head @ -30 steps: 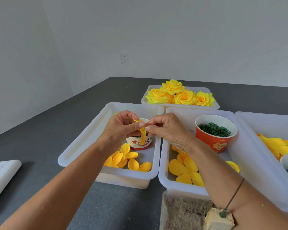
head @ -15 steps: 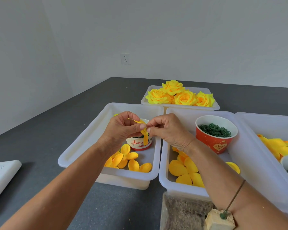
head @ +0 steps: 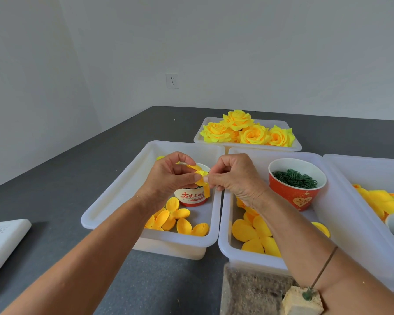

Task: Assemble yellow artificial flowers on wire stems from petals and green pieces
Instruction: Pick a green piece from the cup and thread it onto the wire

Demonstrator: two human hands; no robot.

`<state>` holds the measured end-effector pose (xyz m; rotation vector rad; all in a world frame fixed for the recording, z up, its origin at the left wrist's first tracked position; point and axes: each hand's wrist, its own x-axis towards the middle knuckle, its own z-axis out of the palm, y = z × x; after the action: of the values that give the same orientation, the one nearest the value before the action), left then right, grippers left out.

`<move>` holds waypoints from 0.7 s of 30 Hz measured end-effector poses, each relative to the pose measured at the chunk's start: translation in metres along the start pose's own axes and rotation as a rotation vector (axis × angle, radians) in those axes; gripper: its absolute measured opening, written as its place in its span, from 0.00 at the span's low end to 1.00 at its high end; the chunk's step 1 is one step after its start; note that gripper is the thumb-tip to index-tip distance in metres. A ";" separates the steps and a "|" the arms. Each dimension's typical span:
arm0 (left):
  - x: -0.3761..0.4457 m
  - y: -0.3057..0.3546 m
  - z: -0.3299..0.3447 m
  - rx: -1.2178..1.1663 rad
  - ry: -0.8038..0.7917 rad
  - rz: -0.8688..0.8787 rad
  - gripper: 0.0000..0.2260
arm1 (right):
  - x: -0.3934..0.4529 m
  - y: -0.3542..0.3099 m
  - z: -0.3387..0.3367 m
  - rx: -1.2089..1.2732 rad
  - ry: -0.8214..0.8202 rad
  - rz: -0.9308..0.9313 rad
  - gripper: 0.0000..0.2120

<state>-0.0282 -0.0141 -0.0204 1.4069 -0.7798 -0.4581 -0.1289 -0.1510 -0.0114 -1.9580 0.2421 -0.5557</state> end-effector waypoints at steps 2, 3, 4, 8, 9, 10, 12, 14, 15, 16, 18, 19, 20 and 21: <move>-0.001 0.000 0.000 0.012 -0.021 0.018 0.09 | 0.000 0.001 0.000 0.036 -0.004 -0.003 0.08; -0.001 0.000 0.000 0.017 -0.035 0.032 0.08 | 0.000 0.002 0.000 0.066 -0.006 0.001 0.08; -0.001 0.000 0.001 0.012 -0.046 0.042 0.08 | 0.000 0.003 0.000 0.095 -0.008 0.006 0.08; -0.002 0.000 0.001 -0.009 -0.054 0.048 0.10 | -0.001 0.002 0.003 0.132 -0.054 -0.022 0.08; -0.002 -0.001 0.001 -0.009 -0.054 0.048 0.09 | -0.001 0.002 0.004 0.141 -0.066 -0.028 0.08; -0.002 -0.001 0.000 -0.021 -0.047 0.045 0.08 | -0.001 0.001 0.003 0.163 -0.073 -0.023 0.07; -0.001 -0.001 -0.002 -0.064 -0.026 0.035 0.06 | 0.000 0.001 0.002 0.230 -0.080 0.021 0.06; 0.000 -0.001 -0.003 -0.066 -0.016 0.025 0.05 | 0.001 -0.001 0.001 0.286 -0.085 0.089 0.05; 0.000 -0.001 -0.003 -0.048 -0.007 0.023 0.05 | 0.001 -0.002 0.000 0.302 -0.081 0.121 0.04; 0.001 -0.002 -0.003 -0.021 0.016 0.024 0.06 | 0.001 -0.003 -0.002 0.312 -0.068 0.147 0.04; 0.002 -0.002 -0.004 0.029 0.095 0.027 0.07 | 0.002 -0.005 -0.005 0.336 -0.011 0.184 0.05; 0.002 -0.003 -0.005 0.040 0.135 0.024 0.07 | 0.003 -0.006 -0.007 0.350 0.025 0.202 0.05; 0.003 -0.002 -0.005 0.042 0.162 0.021 0.08 | 0.003 -0.006 -0.008 0.364 0.054 0.218 0.04; 0.003 -0.002 -0.006 0.042 0.174 0.018 0.08 | 0.003 -0.006 -0.008 0.381 0.074 0.232 0.04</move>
<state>-0.0218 -0.0128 -0.0218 1.4566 -0.6635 -0.3014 -0.1301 -0.1561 -0.0022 -1.5188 0.3754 -0.4825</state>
